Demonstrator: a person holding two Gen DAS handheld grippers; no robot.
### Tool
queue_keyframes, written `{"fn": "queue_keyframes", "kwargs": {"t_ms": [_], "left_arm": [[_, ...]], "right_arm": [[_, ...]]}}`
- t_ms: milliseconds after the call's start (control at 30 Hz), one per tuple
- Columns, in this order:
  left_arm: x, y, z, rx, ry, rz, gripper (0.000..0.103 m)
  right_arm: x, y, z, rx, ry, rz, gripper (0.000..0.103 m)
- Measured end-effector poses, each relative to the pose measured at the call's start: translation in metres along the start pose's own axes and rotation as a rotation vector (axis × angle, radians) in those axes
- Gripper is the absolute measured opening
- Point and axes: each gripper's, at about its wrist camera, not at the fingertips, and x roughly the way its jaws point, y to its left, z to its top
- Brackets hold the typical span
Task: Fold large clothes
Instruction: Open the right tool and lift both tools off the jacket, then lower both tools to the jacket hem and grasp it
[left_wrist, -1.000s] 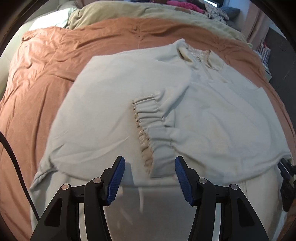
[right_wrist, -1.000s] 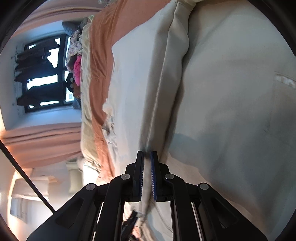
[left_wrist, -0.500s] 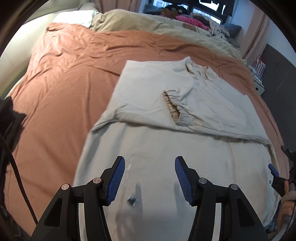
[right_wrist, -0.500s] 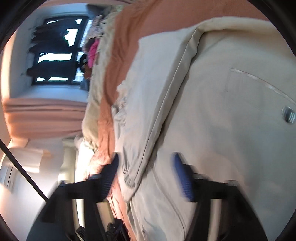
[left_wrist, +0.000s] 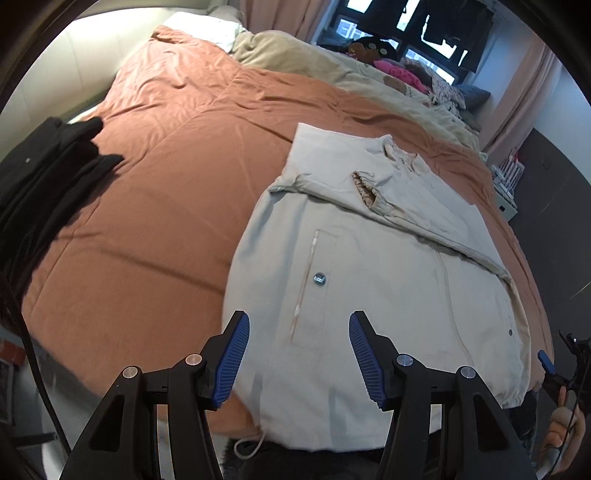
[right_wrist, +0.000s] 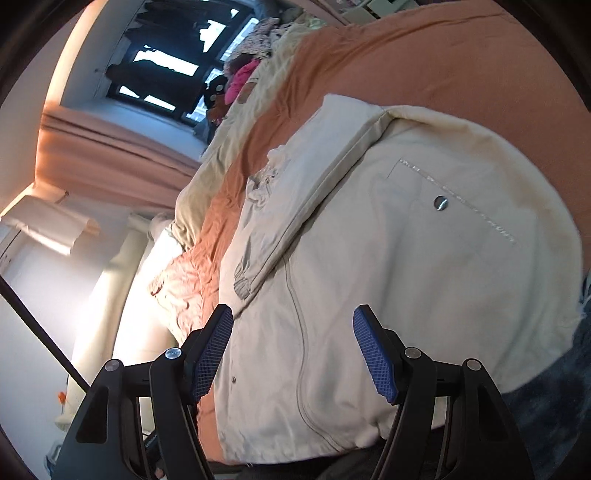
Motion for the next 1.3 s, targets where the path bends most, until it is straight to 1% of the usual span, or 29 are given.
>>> {"fn": "queue_keyframes", "kwargs": {"t_ms": [100,233,300,333,433,600,800,967,1033,1100,1200,1267,1300], "left_arm": [[-0.007,0.011,-0.015,-0.021,-0.006,-0.003,0.058],[-0.006,0.026,-0.034,-0.043,0.000,-0.005,0.058],[-0.002,0.035,-0.043,-0.050,-0.001,-0.006,0.058],[-0.001,0.039,-0.046,-0.056,0.002,-0.005,0.058],[0.005,0.053,-0.056,-0.090,0.007,-0.011,0.058],[0.005,0.068,-0.068,-0.120,0.005,-0.018,0.058],[0.005,0.079,-0.076,-0.120,0.003,-0.020,0.058],[0.014,0.085,-0.074,-0.135,0.006,-0.057,0.058],[0.018,0.085,-0.071,-0.132,0.001,-0.075,0.057],[0.023,0.082,-0.066,-0.114,0.000,-0.071,0.057],[0.030,0.078,-0.060,-0.104,0.003,-0.072,0.049],[0.038,0.076,-0.055,-0.098,0.014,-0.087,0.049],[0.043,0.075,-0.053,-0.088,0.026,-0.082,0.048]], "right_arm": [[-0.019,-0.004,-0.001,-0.042,-0.011,-0.015,0.066],[-0.043,-0.010,-0.005,-0.104,-0.025,-0.031,0.066],[-0.059,-0.019,-0.008,-0.136,-0.028,-0.062,0.066],[-0.065,-0.022,-0.011,-0.159,-0.033,-0.093,0.066],[-0.083,-0.033,-0.018,-0.209,-0.035,-0.137,0.066],[-0.109,-0.057,-0.025,-0.232,-0.065,-0.224,0.066],[-0.122,-0.082,-0.032,-0.208,-0.080,-0.267,0.066],[-0.120,-0.097,-0.031,-0.184,-0.094,-0.223,0.066],[-0.116,-0.101,-0.030,-0.174,-0.098,-0.198,0.060],[-0.109,-0.107,-0.026,-0.173,-0.091,-0.180,0.060],[-0.095,-0.108,-0.023,-0.178,-0.081,-0.168,0.059],[-0.085,-0.113,-0.016,-0.156,-0.066,-0.131,0.056],[-0.081,-0.117,-0.013,-0.143,-0.058,-0.110,0.056]]}}
